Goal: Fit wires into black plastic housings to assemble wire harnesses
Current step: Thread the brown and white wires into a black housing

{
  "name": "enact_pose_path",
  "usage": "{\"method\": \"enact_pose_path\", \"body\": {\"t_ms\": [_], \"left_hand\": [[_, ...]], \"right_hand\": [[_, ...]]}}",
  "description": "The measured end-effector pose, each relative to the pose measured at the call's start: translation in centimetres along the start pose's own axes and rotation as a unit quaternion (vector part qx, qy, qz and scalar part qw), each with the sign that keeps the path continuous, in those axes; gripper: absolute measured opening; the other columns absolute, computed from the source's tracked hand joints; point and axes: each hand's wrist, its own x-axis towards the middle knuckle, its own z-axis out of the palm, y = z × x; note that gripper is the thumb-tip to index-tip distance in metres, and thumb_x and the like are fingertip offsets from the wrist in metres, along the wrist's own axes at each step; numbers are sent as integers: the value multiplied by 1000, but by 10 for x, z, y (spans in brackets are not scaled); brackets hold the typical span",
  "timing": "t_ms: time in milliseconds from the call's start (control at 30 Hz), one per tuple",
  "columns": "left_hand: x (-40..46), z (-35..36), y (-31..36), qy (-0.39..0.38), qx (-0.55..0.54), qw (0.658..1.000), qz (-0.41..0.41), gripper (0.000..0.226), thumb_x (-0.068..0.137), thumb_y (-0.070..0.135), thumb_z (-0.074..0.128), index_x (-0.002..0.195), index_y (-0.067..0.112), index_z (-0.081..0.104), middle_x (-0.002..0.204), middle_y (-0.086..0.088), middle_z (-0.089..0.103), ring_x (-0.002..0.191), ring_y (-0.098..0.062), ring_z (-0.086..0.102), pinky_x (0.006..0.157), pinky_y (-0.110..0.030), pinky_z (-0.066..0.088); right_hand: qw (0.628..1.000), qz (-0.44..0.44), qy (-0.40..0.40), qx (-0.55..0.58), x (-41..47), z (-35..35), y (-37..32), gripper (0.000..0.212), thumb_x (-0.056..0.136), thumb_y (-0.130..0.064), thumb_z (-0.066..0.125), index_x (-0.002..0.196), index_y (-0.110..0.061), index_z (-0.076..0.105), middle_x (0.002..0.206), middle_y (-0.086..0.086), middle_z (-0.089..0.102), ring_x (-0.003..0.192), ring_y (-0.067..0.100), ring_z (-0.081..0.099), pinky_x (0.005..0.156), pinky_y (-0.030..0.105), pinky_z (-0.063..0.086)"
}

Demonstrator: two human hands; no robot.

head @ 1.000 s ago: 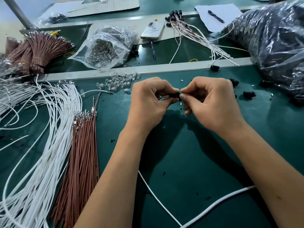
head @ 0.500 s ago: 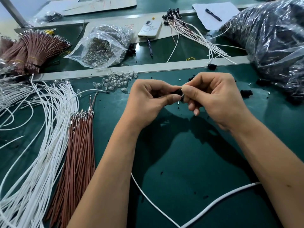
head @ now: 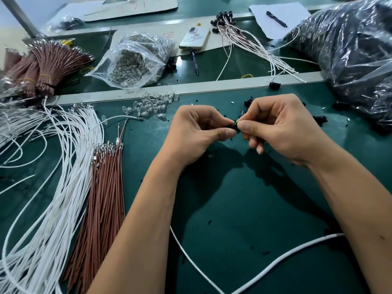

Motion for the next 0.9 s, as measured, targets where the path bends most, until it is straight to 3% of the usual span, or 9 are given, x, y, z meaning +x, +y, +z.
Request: {"method": "enact_pose_path", "body": {"t_ms": [200, 400, 633, 767, 900], "left_hand": [[0, 2, 1, -4, -6, 1000, -2, 11, 76, -8, 81, 83, -4, 74, 77, -24, 73, 63, -15, 63, 64, -21, 53], [-2, 3, 4, -3, -28, 1000, -13, 12, 77, -8, 80, 82, 2, 74, 84, -25, 74, 72, -21, 65, 71, -26, 55], [0, 6, 3, 37, 122, 989, 79, 17, 70, -2, 88, 74, 6, 72, 77, -6, 76, 69, -10, 68, 70, -26, 56], [1, 6, 1, 37, 22, 997, 62, 16, 73, -5, 84, 81, 5, 75, 81, -10, 77, 75, -19, 73, 77, -38, 61], [1, 5, -2, 28, -33, 999, 14, 15, 74, -7, 83, 86, -2, 74, 85, -18, 77, 75, -21, 72, 75, -30, 58]], "right_hand": [[1000, -7, -5, -3, -1, -2, 0, 16, 90, 6, 72, 77, -1, 65, 61, 7, 66, 48, 20, 61, 41, 24, 48], [1000, -2, -2, 15, 0, -4, 0, 14, 92, 3, 72, 79, 1, 66, 60, 7, 65, 47, 18, 59, 40, 23, 46], [999, 5, 40, 23, 2, 6, 7, 16, 93, 3, 71, 79, -3, 67, 58, 5, 65, 46, 14, 57, 39, 22, 44], [997, -29, 36, 67, 1, 3, 7, 11, 90, -1, 72, 85, 6, 65, 64, 8, 68, 49, 14, 59, 43, 21, 46], [996, -64, 38, 45, 1, 5, 8, 10, 89, 0, 74, 86, 7, 67, 66, 8, 69, 51, 15, 62, 44, 22, 48]]}}
